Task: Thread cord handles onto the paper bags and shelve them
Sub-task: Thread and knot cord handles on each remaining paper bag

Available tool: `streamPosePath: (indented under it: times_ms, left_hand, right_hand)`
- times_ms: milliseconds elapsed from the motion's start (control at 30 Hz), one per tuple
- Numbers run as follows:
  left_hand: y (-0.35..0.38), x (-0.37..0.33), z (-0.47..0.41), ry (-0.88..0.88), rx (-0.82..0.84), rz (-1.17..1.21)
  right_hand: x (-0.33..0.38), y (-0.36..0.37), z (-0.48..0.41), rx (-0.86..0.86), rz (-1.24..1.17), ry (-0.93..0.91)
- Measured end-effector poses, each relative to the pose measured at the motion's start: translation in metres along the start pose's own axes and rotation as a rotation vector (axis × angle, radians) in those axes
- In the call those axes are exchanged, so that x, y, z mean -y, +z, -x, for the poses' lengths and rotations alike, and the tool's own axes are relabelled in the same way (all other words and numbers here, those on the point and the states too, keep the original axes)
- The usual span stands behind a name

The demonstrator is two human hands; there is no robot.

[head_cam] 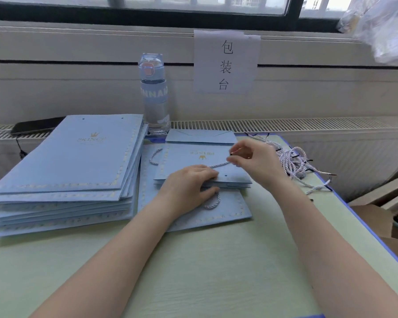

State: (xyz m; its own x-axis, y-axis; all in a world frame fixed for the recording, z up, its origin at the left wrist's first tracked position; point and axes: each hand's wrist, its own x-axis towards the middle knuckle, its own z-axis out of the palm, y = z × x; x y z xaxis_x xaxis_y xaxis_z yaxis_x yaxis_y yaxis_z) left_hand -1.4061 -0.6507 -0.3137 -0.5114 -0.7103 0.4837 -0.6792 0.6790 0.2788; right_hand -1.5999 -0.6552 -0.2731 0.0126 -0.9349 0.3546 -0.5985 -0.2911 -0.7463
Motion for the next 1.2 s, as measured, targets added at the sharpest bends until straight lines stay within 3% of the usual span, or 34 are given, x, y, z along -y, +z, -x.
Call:
streamPosePath:
  times_ms: [200, 333, 800, 1033, 1200]
  left_hand:
    - [0.009, 0.006, -0.001, 0.005, -0.048, -0.011]
    - [0.011, 0.004, 0.000, 0.009, -0.095, -0.031]
    - [0.017, 0.003, 0.001, 0.089, -0.316, -0.069]
    - [0.004, 0.001, 0.001, 0.093, -0.614, -0.109]
    - [-0.011, 0.000, -0.002, 0.069, -0.694, -0.182]
  right_hand:
    - [-0.014, 0.017, -0.002, 0.080, -0.032, 0.202]
    - [-0.013, 0.017, -0.003, 0.103, -0.054, 0.224]
    - [0.003, 0.006, 0.002, 0.220, 0.225, 0.068]
    - [0.021, -0.010, 0.007, 0.163, -0.016, 0.003]
    - [0.028, -0.010, 0.011, 0.184, 0.021, -0.139]
